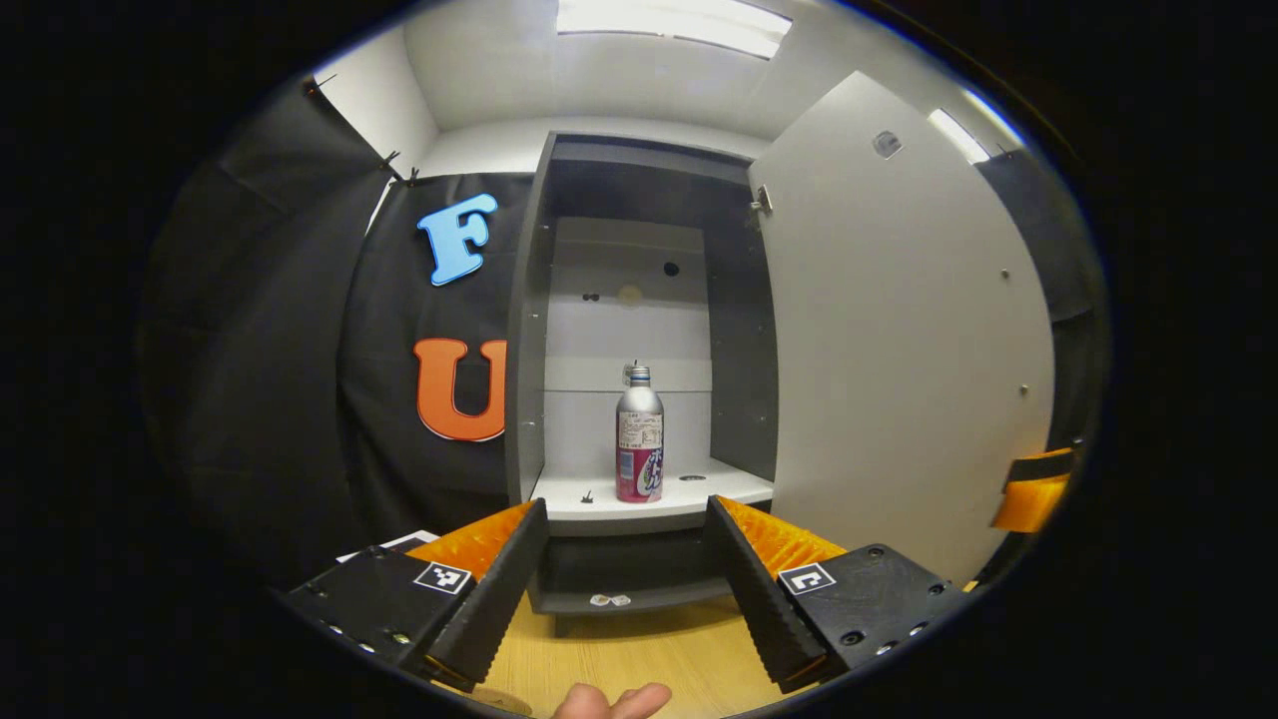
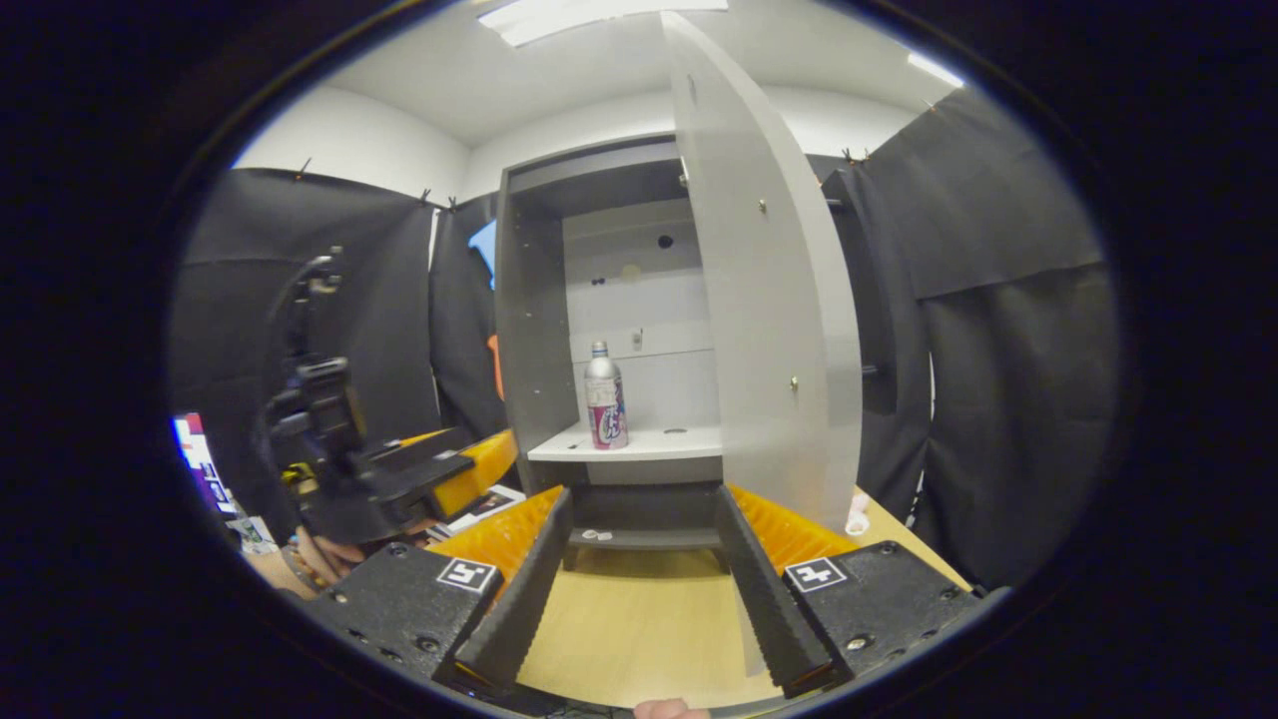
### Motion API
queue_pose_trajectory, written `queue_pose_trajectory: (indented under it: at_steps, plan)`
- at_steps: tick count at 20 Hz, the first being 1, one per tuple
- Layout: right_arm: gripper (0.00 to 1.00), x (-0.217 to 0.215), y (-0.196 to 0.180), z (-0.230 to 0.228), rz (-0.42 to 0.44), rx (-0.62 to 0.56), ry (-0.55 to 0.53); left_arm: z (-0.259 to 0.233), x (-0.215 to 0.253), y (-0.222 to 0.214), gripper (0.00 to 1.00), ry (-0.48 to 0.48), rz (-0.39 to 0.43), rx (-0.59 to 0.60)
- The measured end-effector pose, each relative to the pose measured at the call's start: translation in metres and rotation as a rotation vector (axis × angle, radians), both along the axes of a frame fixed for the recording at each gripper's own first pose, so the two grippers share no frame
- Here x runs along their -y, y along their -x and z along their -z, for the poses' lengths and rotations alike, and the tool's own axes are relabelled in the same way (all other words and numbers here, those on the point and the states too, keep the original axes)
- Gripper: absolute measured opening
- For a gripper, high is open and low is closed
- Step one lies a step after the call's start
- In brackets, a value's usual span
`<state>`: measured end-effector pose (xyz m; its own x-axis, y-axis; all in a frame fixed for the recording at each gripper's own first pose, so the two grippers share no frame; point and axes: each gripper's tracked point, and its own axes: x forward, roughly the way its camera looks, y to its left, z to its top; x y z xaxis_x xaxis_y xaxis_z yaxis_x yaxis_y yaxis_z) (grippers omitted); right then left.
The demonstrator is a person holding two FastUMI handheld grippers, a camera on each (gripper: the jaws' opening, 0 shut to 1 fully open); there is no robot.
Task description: Open the cabinet door with the right hand, grasp the bottle in the cabinet with the left hand and place it on the coaster, then close the cabinet door with the right hand.
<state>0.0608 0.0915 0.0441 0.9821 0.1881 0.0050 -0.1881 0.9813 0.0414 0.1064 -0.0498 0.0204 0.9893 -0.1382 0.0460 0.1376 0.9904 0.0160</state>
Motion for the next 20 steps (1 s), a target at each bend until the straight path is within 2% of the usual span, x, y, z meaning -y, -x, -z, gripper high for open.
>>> queue_pose_trajectory:
  at_steps: [5,9,14,20]
  plan:
    - [0.9,-0.004,-0.004,0.007,-0.004,-0.032,-0.018,0.014,0.035,-0.098,0.95,0.018,0.054,-0.033]
    - [0.9,0.0,-0.01,0.008,0.01,-0.04,-0.016,0.032,0.036,-0.16,0.96,0.007,0.005,-0.061]
    - [0.9,0.003,-0.023,0.009,0.015,-0.05,-0.025,0.053,0.032,-0.202,0.96,0.017,-0.021,-0.099]
    - [0.9,-0.004,-0.036,0.008,-0.007,-0.049,-0.031,0.053,0.036,-0.223,0.96,0.032,-0.018,-0.111]
